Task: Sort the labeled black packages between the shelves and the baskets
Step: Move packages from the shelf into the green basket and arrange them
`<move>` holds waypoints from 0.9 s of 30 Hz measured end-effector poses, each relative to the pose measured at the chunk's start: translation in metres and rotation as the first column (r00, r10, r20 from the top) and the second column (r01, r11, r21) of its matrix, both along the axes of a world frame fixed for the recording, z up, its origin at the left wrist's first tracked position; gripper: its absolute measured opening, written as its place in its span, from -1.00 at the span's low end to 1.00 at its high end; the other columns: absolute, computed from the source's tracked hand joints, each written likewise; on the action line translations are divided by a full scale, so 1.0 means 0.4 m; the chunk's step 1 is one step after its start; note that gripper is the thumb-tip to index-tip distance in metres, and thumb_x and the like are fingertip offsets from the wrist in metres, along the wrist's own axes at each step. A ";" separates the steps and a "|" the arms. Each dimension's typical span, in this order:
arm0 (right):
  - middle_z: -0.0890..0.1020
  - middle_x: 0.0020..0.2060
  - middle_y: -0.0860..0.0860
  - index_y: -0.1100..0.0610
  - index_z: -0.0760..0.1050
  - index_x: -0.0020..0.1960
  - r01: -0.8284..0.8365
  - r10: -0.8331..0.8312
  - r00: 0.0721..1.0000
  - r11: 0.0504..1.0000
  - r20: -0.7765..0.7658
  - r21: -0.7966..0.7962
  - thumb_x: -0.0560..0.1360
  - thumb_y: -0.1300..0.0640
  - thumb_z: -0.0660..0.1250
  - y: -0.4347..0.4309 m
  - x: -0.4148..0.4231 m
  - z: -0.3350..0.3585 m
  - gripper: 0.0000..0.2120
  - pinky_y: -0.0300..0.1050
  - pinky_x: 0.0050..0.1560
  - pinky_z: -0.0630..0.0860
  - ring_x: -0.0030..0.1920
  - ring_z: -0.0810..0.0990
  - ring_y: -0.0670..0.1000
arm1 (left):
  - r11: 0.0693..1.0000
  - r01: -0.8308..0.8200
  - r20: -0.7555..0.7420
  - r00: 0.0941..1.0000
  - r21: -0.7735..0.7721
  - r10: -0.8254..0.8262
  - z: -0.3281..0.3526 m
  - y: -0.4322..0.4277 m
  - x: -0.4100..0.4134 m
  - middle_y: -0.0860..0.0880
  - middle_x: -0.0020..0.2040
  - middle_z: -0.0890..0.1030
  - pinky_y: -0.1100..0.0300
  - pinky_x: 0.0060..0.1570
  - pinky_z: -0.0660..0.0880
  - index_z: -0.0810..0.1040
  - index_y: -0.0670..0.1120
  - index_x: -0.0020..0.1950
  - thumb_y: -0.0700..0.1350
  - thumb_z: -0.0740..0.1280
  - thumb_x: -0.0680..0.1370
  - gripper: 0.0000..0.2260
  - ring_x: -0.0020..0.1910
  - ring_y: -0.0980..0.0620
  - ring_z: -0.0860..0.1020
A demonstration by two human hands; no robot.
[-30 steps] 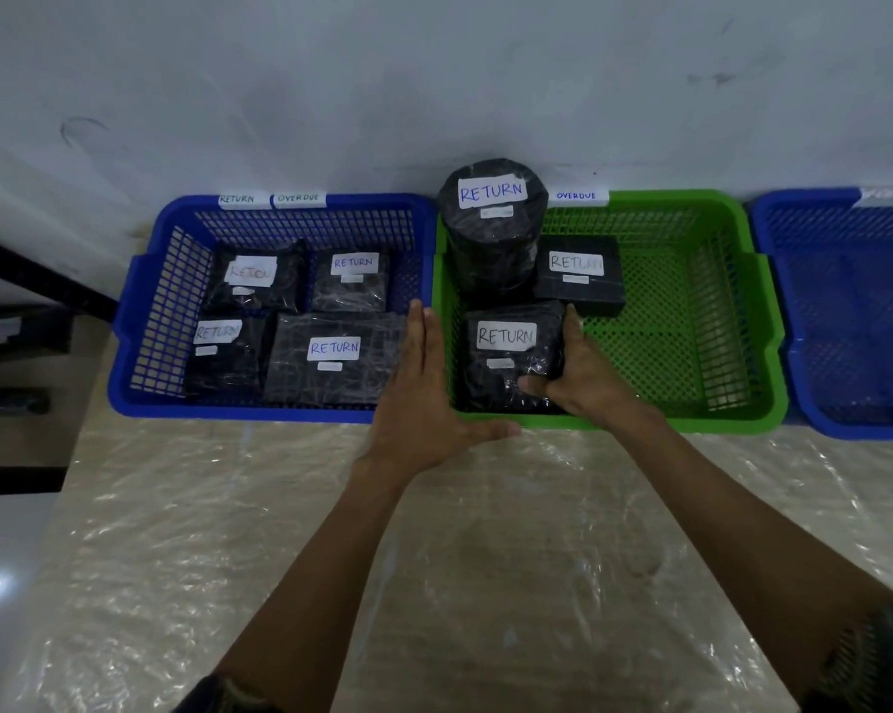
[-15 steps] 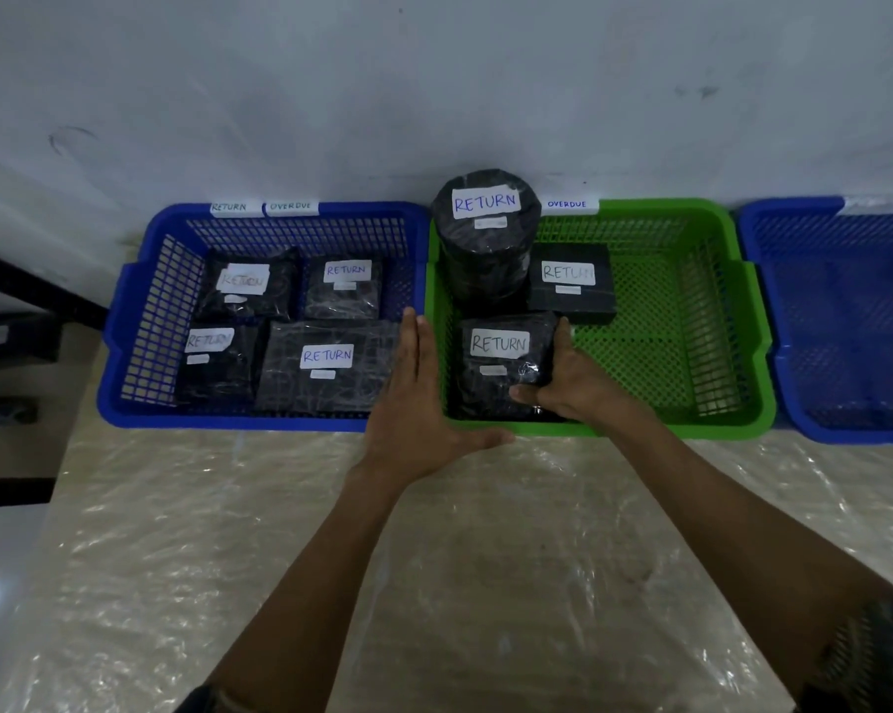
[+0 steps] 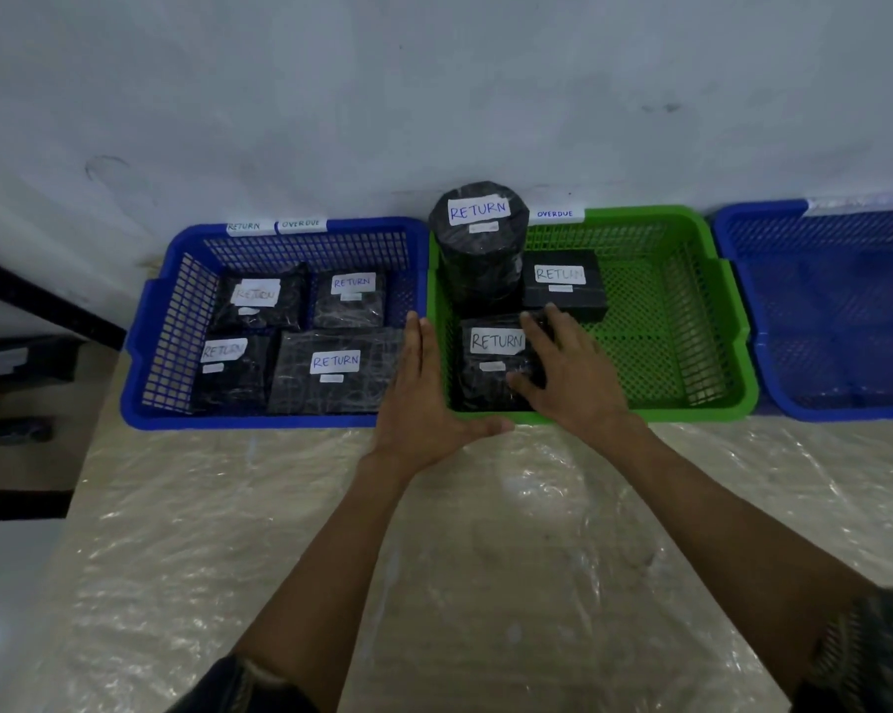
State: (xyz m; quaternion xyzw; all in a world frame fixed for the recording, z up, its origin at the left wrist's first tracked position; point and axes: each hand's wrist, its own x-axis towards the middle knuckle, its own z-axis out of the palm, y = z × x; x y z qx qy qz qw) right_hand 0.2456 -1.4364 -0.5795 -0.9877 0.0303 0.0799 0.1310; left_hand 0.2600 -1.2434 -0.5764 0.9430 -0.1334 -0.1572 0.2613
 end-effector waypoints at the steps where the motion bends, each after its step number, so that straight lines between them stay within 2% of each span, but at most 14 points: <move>1: 0.05 0.53 0.12 0.00 -0.01 0.54 -0.032 0.031 0.999 0.999 -0.031 -0.025 0.50 -0.21 0.23 0.001 0.012 0.001 -0.25 0.18 0.44 0.16 0.52 0.04 0.16 | 1.000 -0.001 0.004 1.000 -0.004 0.001 -0.001 0.000 -0.001 0.04 0.54 -0.38 -0.04 0.46 0.18 -0.34 -0.09 0.54 0.56 0.28 0.12 0.32 0.55 0.06 -0.20; 4: 0.04 0.53 0.15 0.04 0.02 0.54 -0.047 0.045 0.986 0.999 -0.158 -0.011 0.47 -0.18 0.30 0.010 0.051 0.007 -0.22 0.13 0.46 0.14 0.50 0.06 0.20 | 1.000 -0.001 0.015 1.000 -0.003 0.001 -0.005 -0.001 -0.001 0.03 0.55 -0.37 -0.03 0.43 0.21 -0.32 -0.09 0.55 0.58 0.25 0.10 0.32 0.56 0.05 -0.16; 8: 0.06 0.51 0.20 0.09 0.00 0.54 -0.071 0.063 0.973 0.997 -0.224 -0.029 0.48 -0.14 0.32 0.018 0.069 0.007 -0.20 0.05 0.45 0.12 0.47 0.12 0.25 | 1.000 0.001 0.022 1.000 0.002 -0.001 -0.012 0.002 0.000 0.03 0.54 -0.38 -0.03 0.43 0.22 -0.33 -0.09 0.55 0.55 0.31 0.13 0.31 0.56 0.05 -0.15; 12: 0.02 0.52 0.19 0.07 -0.06 0.55 -0.071 0.060 0.970 0.997 -0.236 -0.038 0.49 -0.15 0.29 0.013 0.065 -0.014 -0.20 0.08 0.44 0.13 0.47 0.10 0.26 | 1.000 0.007 0.027 1.000 0.014 -0.007 -0.013 0.002 0.002 0.05 0.53 -0.40 -0.06 0.43 0.26 -0.35 -0.07 0.54 0.55 0.31 0.13 0.31 0.56 0.04 -0.14; 16: -0.09 0.54 0.16 0.04 -0.14 0.55 -0.051 0.045 0.956 0.999 -0.289 -0.012 0.51 -0.18 0.24 0.010 0.060 -0.020 -0.20 0.18 0.46 0.14 0.51 -0.01 0.27 | 1.000 0.010 0.025 1.000 0.007 -0.010 -0.013 0.000 0.004 0.05 0.53 -0.41 -0.11 0.43 0.27 -0.37 -0.06 0.53 0.58 0.27 0.11 0.31 0.56 0.05 -0.19; 21: -0.23 0.53 0.12 0.02 -0.21 0.54 0.001 0.025 0.958 0.996 -0.284 0.092 0.50 -0.16 0.26 0.006 0.047 -0.015 -0.15 0.17 0.49 0.04 0.52 -0.17 0.22 | 1.000 0.011 0.037 0.999 -0.008 -0.011 -0.010 0.002 0.000 0.04 0.54 -0.39 -0.09 0.45 0.22 -0.36 -0.07 0.53 0.59 0.24 0.11 0.31 0.55 0.05 -0.22; 27: -0.25 0.52 0.16 0.02 -0.23 0.54 0.007 0.008 0.971 0.998 -0.238 0.065 0.48 -0.17 0.30 0.022 0.038 -0.010 -0.10 0.25 0.46 -0.03 0.52 -0.20 0.24 | 0.999 0.007 0.021 1.000 -0.035 -0.006 -0.006 0.002 0.000 0.02 0.54 -0.38 -0.05 0.48 0.13 -0.35 -0.08 0.54 0.58 0.24 0.10 0.31 0.55 0.05 -0.22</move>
